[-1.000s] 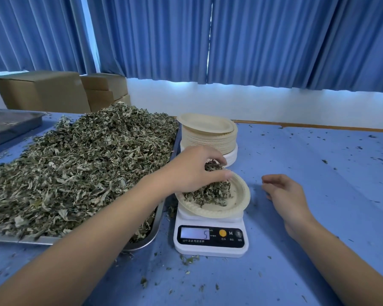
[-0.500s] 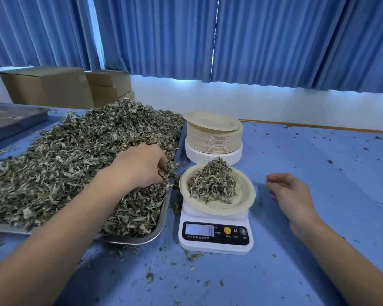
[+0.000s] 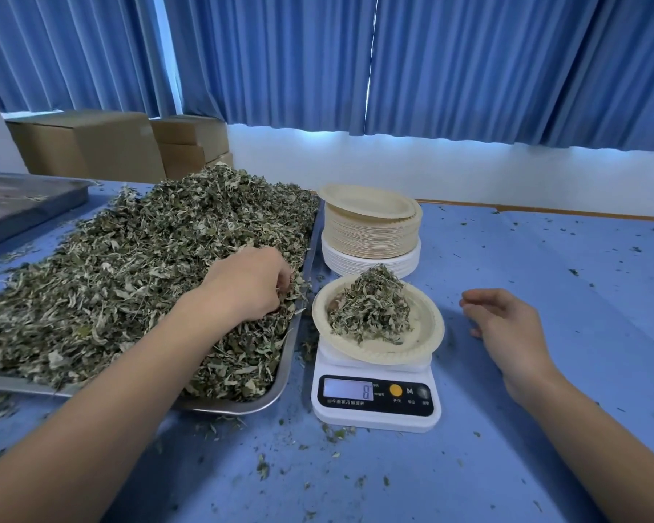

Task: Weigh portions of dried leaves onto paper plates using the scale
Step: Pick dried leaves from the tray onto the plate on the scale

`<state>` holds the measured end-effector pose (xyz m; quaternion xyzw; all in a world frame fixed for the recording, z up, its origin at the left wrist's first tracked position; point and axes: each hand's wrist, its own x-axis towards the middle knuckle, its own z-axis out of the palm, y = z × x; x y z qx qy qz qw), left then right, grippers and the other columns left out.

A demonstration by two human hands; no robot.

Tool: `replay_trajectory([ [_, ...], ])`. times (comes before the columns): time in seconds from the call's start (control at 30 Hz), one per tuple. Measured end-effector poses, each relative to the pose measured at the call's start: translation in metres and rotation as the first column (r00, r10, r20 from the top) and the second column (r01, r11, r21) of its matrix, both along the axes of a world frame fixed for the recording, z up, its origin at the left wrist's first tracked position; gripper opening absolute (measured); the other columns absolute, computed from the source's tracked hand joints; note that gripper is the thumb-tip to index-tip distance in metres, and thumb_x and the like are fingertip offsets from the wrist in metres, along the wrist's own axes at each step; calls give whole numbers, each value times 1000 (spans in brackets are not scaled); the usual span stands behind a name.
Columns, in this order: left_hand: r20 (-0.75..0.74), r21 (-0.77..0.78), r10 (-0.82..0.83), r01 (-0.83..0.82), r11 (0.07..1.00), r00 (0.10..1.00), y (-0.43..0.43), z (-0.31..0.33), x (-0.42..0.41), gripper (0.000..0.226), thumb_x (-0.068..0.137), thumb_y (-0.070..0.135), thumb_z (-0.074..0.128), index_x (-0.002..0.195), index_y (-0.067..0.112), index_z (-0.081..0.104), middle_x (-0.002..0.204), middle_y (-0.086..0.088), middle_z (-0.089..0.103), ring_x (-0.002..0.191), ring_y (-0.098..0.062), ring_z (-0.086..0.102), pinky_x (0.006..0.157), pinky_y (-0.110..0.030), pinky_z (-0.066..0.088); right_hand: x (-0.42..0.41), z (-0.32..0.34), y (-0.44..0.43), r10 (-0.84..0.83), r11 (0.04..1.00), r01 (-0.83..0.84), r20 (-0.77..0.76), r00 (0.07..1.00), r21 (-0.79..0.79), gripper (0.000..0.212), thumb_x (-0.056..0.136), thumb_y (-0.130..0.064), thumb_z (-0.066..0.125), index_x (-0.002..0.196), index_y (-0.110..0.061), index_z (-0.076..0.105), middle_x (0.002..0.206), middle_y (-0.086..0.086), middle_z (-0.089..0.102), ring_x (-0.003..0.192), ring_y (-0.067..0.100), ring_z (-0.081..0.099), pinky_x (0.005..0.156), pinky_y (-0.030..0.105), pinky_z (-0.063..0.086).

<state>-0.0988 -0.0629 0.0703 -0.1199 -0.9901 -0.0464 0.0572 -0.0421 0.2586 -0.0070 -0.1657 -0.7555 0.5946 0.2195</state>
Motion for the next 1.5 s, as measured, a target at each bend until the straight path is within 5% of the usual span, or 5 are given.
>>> replay_trajectory([
  [0.27, -127, 555, -335, 347, 756, 934, 25, 14, 12, 28, 88, 43, 72, 113, 30, 72, 93, 12, 70, 83, -4, 65, 77, -28, 56, 13, 26, -20, 98, 970, -17, -323, 941, 243, 21, 97, -15, 65, 94, -32, 76, 97, -10, 74, 79, 17, 63, 65, 17, 49],
  [0.7, -133, 337, -448, 466, 818, 884, 80, 7, -5, 20, 85, 31, 79, 104, 27, 77, 77, 23, 58, 68, 10, 48, 73, -23, 45, 13, 17, -5, 55, 990, -21, -241, 969, 141, 30, 98, -10, 61, 86, -34, 75, 96, -18, 75, 91, 5, 68, 80, 32, 51],
  [1.07, -221, 589, -308, 378, 714, 925, 47, 31, 4, 15, 84, 18, 81, 97, 25, 78, 84, 15, 71, 68, 3, 63, 72, -18, 55, 11, 14, -1, 54, 992, -24, -237, 970, 127, 29, 97, -7, 60, 88, -29, 76, 95, -14, 76, 90, 9, 69, 84, 35, 53],
  [1.3, -36, 422, -109, 114, 899, 993, -1, 57, -4, 12, 84, 14, 78, 83, 25, 74, 82, 9, 69, 69, -5, 60, 59, -19, 43, 12, 14, -1, 50, 993, -24, -218, 975, 119, 28, 98, -7, 59, 89, -27, 76, 94, -14, 76, 85, 4, 69, 82, 34, 52],
  [1.5, 132, -98, 173, -161, 982, 976, -26, 49, -6, 20, 86, 4, 73, 89, 24, 76, 98, 4, 71, 92, -23, 65, 93, -51, 53, 10, 12, -3, 75, 992, -53, -186, 980, 119, 26, 97, -5, 60, 91, -24, 76, 91, -14, 76, 87, 9, 69, 83, 32, 52],
])
